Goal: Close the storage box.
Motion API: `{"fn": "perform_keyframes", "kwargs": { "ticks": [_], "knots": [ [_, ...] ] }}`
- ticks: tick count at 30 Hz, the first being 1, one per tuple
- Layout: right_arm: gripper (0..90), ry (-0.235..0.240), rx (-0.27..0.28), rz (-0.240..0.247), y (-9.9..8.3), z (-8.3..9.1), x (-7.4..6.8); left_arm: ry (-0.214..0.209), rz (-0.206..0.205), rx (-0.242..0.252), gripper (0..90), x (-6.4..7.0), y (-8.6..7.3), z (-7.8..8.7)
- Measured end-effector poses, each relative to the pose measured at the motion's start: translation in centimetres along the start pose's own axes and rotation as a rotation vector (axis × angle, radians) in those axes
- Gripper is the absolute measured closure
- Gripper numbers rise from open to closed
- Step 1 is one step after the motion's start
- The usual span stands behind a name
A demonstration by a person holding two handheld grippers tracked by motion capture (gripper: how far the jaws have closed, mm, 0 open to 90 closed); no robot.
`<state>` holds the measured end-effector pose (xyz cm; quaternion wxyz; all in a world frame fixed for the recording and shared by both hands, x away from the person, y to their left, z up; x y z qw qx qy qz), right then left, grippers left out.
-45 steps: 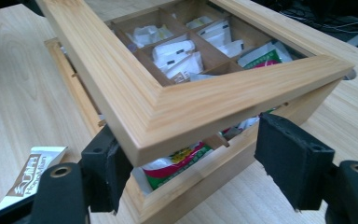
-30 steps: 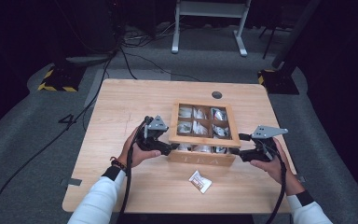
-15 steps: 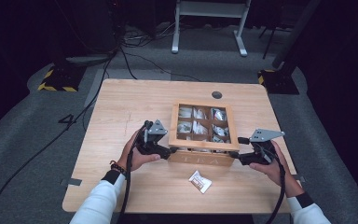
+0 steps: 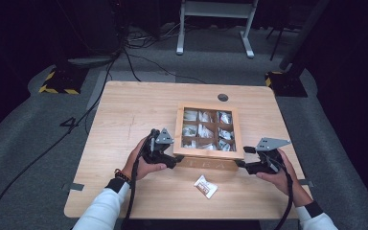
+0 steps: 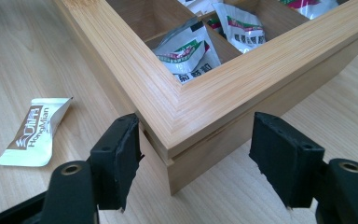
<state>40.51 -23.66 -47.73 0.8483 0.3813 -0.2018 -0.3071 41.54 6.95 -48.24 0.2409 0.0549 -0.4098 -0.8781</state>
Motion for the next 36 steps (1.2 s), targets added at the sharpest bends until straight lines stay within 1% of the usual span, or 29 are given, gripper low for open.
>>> {"fn": "perform_keyframes", "kwargs": {
  "ticks": [1, 2, 3, 5, 6, 10, 12, 14, 16, 18, 21, 23, 25, 26, 28, 30, 31, 34, 36],
  "knots": [
    [35.4, -0.002, 0.010, 0.004, 0.0, 0.1, -0.2, -0.005, -0.003, 0.009, 23.8, 0.2, 0.0, 0.1],
    [34.4, 0.000, 0.024, 0.003, 0.1, 0.3, -0.4, -0.004, -0.009, 0.019, 25.0, 0.5, 0.0, 0.3],
    [35.3, -0.001, 0.037, 0.000, 0.2, 0.5, -0.5, -0.001, -0.012, 0.021, 23.6, 0.6, 0.0, 0.3],
    [35.4, 0.012, 0.051, -0.005, 0.4, 0.9, -0.7, 0.010, -0.022, 0.017, 23.6, 0.9, 0.0, 0.4],
    [34.9, 0.020, 0.056, -0.012, 0.4, 1.0, -0.8, 0.009, -0.022, 0.014, 23.5, 1.0, -0.1, 0.4],
    [34.9, 0.021, 0.053, -0.001, 0.2, 1.2, -1.2, 0.015, -0.045, -0.017, 23.1, 1.5, -0.5, 0.3],
    [35.3, 0.029, 0.054, 0.016, 0.2, 1.4, -1.3, 0.020, -0.058, -0.037, 22.1, 1.8, -0.8, 0.2],
    [35.8, 0.029, 0.057, 0.032, 0.2, 1.6, -1.5, 0.019, -0.065, -0.044, 21.9, 1.9, -0.9, 0.1],
    [35.5, 0.016, 0.050, 0.050, 0.2, 1.5, -1.6, 0.004, -0.061, -0.052, 22.2, 2.0, -1.0, 0.1],
    [35.6, 0.009, 0.051, 0.041, 0.2, 1.5, -1.7, 0.005, -0.066, -0.051, 22.8, 2.0, -1.0, 0.0],
    [36.3, -0.001, 0.037, 0.046, 0.1, 1.5, -1.7, -0.003, -0.052, -0.046, 23.1, 1.9, -1.0, 0.1],
    [36.7, 0.004, 0.036, 0.043, 0.1, 1.5, -1.7, 0.008, -0.044, -0.037, 23.4, 1.8, -0.9, 0.1],
    [36.0, 0.015, 0.043, 0.030, 0.2, 1.6, -1.6, 0.019, -0.047, -0.029, 22.8, 1.7, -0.8, 0.4],
    [34.9, 0.014, 0.043, 0.032, 0.3, 1.6, -1.6, 0.023, -0.050, -0.029, 22.8, 1.7, -0.8, 0.5],
    [33.7, 0.002, 0.047, 0.043, 0.4, 1.7, -1.5, 0.035, -0.052, -0.034, 22.3, 1.7, -0.9, 0.8],
    [33.0, -0.003, 0.054, 0.038, 0.6, 1.9, -1.3, 0.042, -0.047, -0.031, 21.4, 1.6, -0.9, 1.0],
    [32.5, -0.006, 0.057, 0.040, 0.7, 2.0, -1.2, 0.045, -0.045, -0.030, 21.4, 1.5, -0.9, 1.2],
    [30.7, -0.012, 0.050, 0.068, 0.9, 2.2, -1.1, 0.065, -0.047, -0.030, 20.7, 1.2, -1.0, 1.8],
    [30.1, -0.021, 0.045, 0.082, 0.9, 2.4, -0.9, 0.077, -0.040, -0.031, 18.7, 1.0, -1.1, 2.3]
  ]
}}
Point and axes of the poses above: each handheld gripper's, and its own axes: z roughly backward along the jaws, y roughly out of its top, x roughly to its right, the point moved 6 cm from there along -z, roughly forward along the jaws, and after that the axes turned 7 degrees about -y, right-handed, at the moved point
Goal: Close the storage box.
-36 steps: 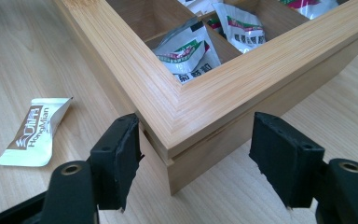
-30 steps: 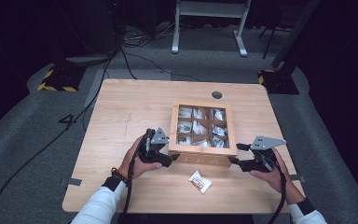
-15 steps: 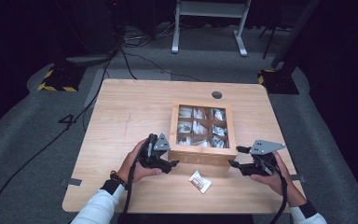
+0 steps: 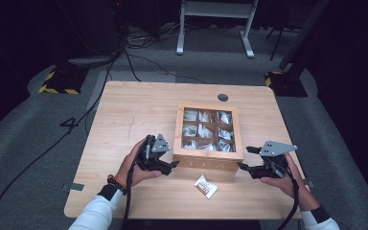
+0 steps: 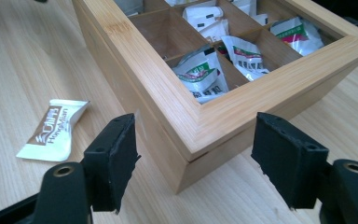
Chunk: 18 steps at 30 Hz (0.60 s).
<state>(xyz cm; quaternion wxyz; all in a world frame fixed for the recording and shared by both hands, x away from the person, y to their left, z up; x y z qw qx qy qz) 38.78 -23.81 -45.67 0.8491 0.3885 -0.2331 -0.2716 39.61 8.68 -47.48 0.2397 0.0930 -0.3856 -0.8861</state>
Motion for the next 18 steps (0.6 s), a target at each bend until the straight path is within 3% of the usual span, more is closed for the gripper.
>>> {"fn": "perform_keyframes", "kwargs": {
  "ticks": [4, 13, 18],
  "knots": [
    [28.5, -0.018, -0.016, 0.018, -0.3, 0.3, 0.3, 0.024, 0.008, 0.000, 18.3, -0.4, -0.6, 0.8],
    [26.3, -0.036, -0.004, -0.030, -1.0, 1.5, 1.3, 0.099, -0.006, -0.045, 16.5, -0.9, -2.4, 2.3],
    [25.6, -0.064, -0.007, -0.037, -1.7, 2.0, 1.8, 0.118, 0.002, -0.051, 16.4, -1.1, -3.7, 3.2]
  ]
}}
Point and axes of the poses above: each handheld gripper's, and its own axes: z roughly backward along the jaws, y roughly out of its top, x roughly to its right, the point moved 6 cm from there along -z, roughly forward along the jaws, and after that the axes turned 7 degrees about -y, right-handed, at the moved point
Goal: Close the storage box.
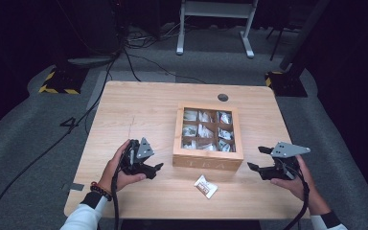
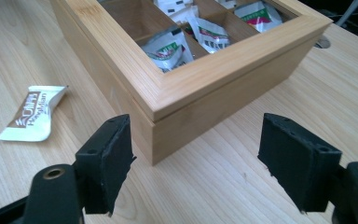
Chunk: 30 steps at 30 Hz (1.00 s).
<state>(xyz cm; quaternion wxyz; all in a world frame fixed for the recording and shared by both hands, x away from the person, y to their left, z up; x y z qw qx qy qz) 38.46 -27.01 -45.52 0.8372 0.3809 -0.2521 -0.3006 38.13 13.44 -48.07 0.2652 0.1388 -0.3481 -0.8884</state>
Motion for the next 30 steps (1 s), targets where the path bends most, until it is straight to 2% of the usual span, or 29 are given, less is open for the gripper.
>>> {"fn": "perform_keyframes", "kwargs": {
  "ticks": [4, 7, 10, 19, 27, 30],
  "knots": [
    [25.1, -0.009, -0.004, 0.000, -0.6, 0.3, 0.5, 0.005, 0.017, 0.000, 16.4, -0.3, -1.3, 0.4],
    [25.0, -0.036, -0.023, 0.013, -1.3, 0.3, 0.8, 0.011, 0.021, -0.006, 16.4, -0.5, -2.2, 0.7],
    [25.4, -0.044, -0.042, 0.014, -2.0, 0.2, 1.0, 0.034, 0.039, -0.020, 16.4, -0.8, -3.0, 1.0],
    [25.9, -0.098, -0.095, 0.020, -4.4, 0.2, 2.0, 0.073, 0.050, -0.066, 16.4, -1.3, -5.3, 1.3],
    [25.8, -0.108, -0.134, -0.024, -6.5, 0.2, 2.7, 0.092, 0.077, -0.089, 16.5, -1.9, -6.9, 1.3],
    [25.2, -0.110, -0.146, -0.043, -7.3, 0.1, 2.9, 0.101, 0.099, -0.092, 16.5, -2.1, -7.5, 1.4]
  ]
}}
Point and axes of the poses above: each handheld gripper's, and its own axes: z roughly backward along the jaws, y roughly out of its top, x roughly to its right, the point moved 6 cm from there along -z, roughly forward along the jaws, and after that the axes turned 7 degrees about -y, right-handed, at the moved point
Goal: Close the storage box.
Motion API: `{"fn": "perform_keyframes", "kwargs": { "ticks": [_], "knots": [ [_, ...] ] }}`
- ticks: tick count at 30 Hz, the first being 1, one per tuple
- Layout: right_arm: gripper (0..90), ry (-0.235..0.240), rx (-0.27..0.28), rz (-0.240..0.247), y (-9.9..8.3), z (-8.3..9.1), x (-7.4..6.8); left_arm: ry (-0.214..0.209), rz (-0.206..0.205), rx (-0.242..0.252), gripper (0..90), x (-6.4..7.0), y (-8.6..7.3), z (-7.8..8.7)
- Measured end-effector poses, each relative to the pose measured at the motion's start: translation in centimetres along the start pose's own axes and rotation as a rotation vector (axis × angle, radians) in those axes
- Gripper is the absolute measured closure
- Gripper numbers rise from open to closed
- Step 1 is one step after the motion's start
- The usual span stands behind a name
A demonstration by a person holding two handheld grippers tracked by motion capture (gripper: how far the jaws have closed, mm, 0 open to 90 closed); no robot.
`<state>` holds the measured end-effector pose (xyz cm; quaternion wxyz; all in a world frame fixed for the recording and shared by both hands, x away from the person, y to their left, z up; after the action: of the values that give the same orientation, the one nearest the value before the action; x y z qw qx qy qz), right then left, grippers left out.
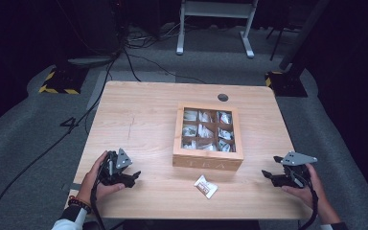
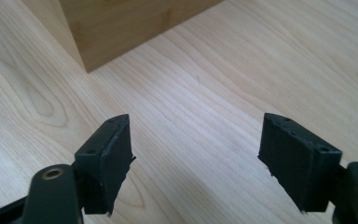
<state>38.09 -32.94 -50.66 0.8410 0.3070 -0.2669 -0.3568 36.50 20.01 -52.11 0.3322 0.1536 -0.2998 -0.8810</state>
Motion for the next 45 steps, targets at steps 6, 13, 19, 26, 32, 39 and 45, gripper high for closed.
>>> {"fn": "perform_keyframes", "kwargs": {
  "ticks": [6, 13, 19, 26, 32, 39, 45],
  "knots": [
    [24.9, -0.001, -0.012, -0.063, -1.5, -0.2, 0.7, 0.011, 0.018, -0.018, 16.7, -0.4, -1.1, -0.2],
    [24.8, -0.008, -0.025, -0.118, -3.4, -0.5, 1.5, 0.010, 0.048, -0.031, 16.7, -0.8, -2.3, 0.0],
    [24.5, -0.001, -0.027, -0.162, -4.8, -0.6, 1.8, -0.021, 0.132, -0.009, 16.6, -1.8, -3.5, 0.2],
    [23.7, -0.001, 0.009, -0.203, -5.5, -0.4, 2.2, -0.086, 0.187, 0.040, 16.3, -2.5, -4.6, 0.3],
    [23.5, 0.000, 0.009, -0.201, -5.5, -0.4, 2.2, -0.089, 0.172, 0.081, 15.7, -2.5, -4.9, 0.3],
    [23.5, 0.004, 0.011, -0.202, -5.5, -0.4, 2.2, -0.081, 0.178, 0.083, 15.6, -2.5, -5.0, 0.3],
    [23.3, 0.000, 0.009, -0.202, -5.5, -0.4, 2.2, -0.080, 0.180, 0.083, 15.6, -2.5, -5.0, 0.3]
  ]
}}
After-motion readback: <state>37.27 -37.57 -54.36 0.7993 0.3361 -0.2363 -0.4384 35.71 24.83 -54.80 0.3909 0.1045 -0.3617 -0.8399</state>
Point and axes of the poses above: each handheld gripper's, and its own axes: z roughly backward along the jaws, y roughly out of its top, x roughly to its right, the point moved 6 cm from there along -z, roughly forward along the jaws, and after that the axes turned 7 degrees about -y, right-handed, at the moved point
